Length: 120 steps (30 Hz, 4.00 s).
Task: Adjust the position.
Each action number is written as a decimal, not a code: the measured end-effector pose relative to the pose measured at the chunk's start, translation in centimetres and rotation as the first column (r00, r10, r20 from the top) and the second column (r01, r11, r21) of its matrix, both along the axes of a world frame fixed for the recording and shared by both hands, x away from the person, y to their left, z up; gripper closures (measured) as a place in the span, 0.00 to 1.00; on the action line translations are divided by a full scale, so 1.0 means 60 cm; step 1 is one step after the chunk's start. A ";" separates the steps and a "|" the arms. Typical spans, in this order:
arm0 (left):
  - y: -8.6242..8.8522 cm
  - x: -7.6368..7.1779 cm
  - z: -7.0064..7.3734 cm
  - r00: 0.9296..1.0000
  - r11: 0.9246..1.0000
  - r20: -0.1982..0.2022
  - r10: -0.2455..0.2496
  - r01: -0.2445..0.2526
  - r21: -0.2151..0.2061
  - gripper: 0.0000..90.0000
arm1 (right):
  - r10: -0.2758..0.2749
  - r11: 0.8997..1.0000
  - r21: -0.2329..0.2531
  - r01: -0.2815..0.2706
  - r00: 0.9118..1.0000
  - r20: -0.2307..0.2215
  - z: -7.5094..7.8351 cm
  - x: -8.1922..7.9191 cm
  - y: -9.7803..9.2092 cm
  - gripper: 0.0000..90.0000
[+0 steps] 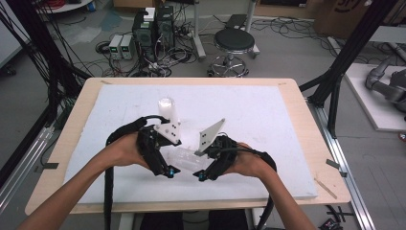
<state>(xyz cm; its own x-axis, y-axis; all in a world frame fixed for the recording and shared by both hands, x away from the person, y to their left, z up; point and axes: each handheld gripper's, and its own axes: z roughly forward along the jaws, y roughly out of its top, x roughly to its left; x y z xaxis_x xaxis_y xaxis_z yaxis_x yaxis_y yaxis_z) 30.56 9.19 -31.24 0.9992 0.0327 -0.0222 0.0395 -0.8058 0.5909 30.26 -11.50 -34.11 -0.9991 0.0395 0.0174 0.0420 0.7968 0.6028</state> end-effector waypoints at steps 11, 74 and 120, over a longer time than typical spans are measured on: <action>-0.030 0.002 -0.009 0.999 0.996 -0.004 -0.042 0.042 0.080 0.18 | -0.001 1.000 -0.029 0.001 1.000 -0.011 0.003 0.001 -0.002 0.36; 0.080 -0.009 -0.129 0.996 0.744 -0.060 0.073 -0.094 -0.661 0.46 | -0.154 0.783 0.608 0.130 0.988 -0.013 -0.017 -0.014 -0.117 0.14; 0.042 -0.015 -0.127 1.000 0.681 -0.022 0.017 -0.028 -0.732 0.46 | -0.041 0.714 0.697 0.066 0.998 -0.053 -0.036 -0.006 -0.069 0.22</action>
